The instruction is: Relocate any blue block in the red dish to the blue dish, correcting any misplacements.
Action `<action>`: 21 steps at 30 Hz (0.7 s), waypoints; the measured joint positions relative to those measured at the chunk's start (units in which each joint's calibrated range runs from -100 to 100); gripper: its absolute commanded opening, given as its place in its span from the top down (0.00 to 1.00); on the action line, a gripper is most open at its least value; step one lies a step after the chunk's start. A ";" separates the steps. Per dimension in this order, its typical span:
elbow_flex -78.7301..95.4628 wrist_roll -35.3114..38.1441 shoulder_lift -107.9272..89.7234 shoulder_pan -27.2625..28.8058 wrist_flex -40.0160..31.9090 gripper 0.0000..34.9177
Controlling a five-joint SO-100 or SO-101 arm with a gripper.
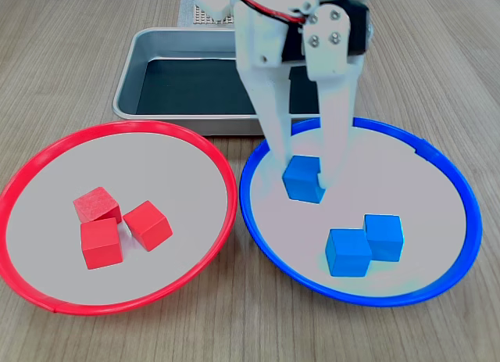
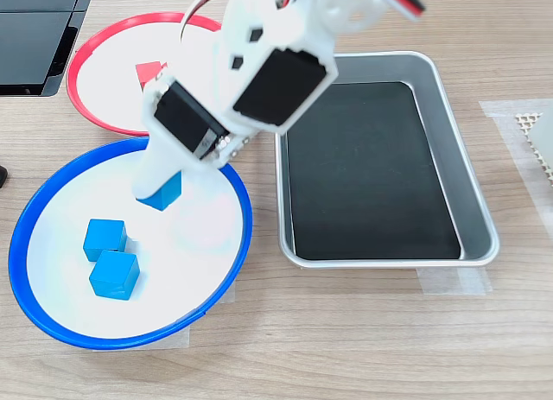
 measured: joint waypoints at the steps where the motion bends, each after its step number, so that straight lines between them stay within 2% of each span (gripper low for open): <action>1: 0.00 0.00 0.34 -0.35 0.00 0.99; 15: -3.45 -1.32 6.22 -3.36 0.08 0.92; 19: -3.99 -1.90 6.73 -3.81 0.08 0.79; 21: -3.99 -2.05 6.73 -3.89 0.82 0.62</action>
